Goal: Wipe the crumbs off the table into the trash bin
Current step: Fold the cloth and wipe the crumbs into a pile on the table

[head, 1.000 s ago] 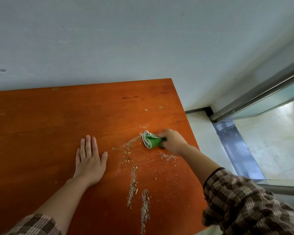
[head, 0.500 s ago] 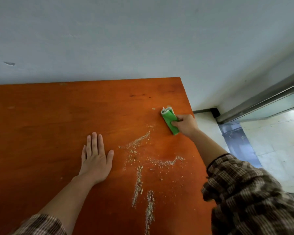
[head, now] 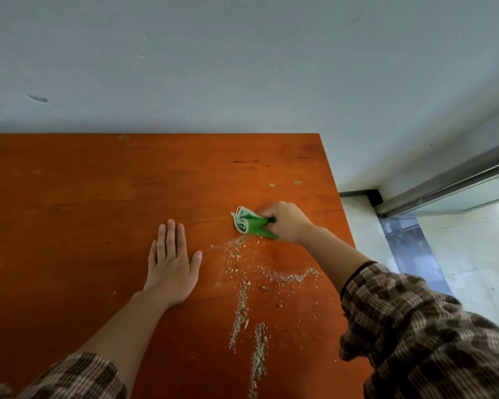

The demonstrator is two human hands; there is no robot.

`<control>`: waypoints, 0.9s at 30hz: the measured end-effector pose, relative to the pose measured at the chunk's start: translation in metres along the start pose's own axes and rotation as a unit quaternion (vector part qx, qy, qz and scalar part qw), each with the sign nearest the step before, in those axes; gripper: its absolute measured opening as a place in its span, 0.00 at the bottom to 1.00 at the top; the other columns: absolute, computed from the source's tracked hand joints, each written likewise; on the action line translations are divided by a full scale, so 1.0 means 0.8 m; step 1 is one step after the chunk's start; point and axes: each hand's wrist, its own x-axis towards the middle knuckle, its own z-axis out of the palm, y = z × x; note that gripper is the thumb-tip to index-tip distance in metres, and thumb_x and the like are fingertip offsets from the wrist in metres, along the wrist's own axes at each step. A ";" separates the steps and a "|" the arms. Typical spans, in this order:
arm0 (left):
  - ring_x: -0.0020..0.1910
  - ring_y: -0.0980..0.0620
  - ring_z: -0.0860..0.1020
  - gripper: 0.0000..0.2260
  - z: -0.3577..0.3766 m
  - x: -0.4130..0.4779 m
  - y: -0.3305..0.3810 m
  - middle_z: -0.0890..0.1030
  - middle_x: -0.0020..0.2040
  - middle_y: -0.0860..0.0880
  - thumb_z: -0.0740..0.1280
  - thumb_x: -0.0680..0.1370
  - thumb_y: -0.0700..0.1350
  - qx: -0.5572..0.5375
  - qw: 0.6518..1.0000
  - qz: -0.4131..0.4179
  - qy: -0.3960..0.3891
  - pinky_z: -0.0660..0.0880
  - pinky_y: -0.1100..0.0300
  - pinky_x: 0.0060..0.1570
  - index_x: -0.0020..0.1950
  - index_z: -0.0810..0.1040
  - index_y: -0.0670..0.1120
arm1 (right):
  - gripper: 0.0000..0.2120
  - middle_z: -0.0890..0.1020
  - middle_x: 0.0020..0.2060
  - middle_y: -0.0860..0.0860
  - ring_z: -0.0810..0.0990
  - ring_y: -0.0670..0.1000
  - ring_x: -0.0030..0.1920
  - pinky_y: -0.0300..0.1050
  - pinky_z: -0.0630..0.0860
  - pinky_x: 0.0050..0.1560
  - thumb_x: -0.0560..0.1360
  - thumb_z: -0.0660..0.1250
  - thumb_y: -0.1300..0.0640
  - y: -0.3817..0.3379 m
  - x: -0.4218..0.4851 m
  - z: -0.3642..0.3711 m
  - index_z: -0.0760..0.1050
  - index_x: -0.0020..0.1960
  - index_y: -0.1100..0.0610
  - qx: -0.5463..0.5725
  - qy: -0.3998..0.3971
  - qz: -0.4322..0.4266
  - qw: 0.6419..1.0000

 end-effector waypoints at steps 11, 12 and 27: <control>0.70 0.53 0.24 0.32 0.003 0.001 -0.016 0.24 0.72 0.49 0.45 0.82 0.57 -0.010 0.999 0.050 0.001 0.30 0.55 0.71 0.74 0.28 0.45 | 0.14 0.83 0.44 0.49 0.76 0.44 0.36 0.37 0.74 0.38 0.74 0.65 0.64 -0.004 -0.068 0.037 0.80 0.58 0.56 0.053 -0.135 -0.054 0.988; 0.70 0.53 0.24 0.31 0.007 -0.003 -0.016 0.25 0.73 0.49 0.44 0.82 0.57 -0.006 0.999 0.054 0.007 0.30 0.55 0.71 0.73 0.27 0.45 | 0.12 0.82 0.42 0.49 0.76 0.43 0.35 0.34 0.72 0.37 0.74 0.65 0.64 0.001 -0.069 0.027 0.80 0.56 0.58 0.103 -0.125 -0.034 0.986; 0.72 0.52 0.27 0.29 0.038 -0.057 -0.023 0.25 0.72 0.49 0.41 0.82 0.56 0.000 0.998 0.030 0.058 0.29 0.57 0.69 0.72 0.26 0.45 | 0.16 0.81 0.38 0.52 0.80 0.54 0.39 0.44 0.76 0.37 0.74 0.59 0.67 -0.077 0.004 0.026 0.80 0.49 0.50 -0.019 0.010 -0.038 0.999</control>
